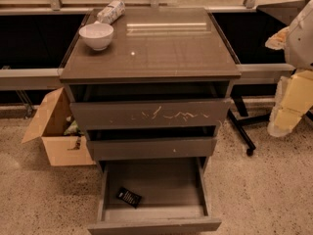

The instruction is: Pick rxbar chocolate from bottom drawer and place on counter

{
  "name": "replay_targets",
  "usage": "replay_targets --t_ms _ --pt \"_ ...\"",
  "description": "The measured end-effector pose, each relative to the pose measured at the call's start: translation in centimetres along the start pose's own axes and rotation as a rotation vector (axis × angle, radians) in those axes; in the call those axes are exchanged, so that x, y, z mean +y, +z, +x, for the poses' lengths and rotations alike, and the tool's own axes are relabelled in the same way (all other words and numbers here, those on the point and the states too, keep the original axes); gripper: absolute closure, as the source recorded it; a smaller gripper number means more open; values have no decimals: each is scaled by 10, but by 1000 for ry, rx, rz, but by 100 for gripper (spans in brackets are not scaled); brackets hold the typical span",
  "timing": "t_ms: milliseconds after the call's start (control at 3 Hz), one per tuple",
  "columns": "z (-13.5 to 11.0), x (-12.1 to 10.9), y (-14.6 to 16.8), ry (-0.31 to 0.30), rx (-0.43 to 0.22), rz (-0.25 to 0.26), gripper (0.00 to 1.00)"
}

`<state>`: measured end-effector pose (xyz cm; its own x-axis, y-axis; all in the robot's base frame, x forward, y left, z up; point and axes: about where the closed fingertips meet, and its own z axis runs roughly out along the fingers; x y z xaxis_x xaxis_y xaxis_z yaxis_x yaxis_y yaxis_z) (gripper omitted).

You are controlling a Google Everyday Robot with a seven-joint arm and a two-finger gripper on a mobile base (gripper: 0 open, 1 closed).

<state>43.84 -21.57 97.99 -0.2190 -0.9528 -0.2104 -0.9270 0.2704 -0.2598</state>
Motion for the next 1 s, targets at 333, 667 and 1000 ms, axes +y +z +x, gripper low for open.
replay_targets --t_ms 333,667,1000 --pt "0 0 0 0 0 0 0" --pt "-4 1 13 -4 -26 -18 0" --pt "-12 8 57 -1 -124 -82 0"
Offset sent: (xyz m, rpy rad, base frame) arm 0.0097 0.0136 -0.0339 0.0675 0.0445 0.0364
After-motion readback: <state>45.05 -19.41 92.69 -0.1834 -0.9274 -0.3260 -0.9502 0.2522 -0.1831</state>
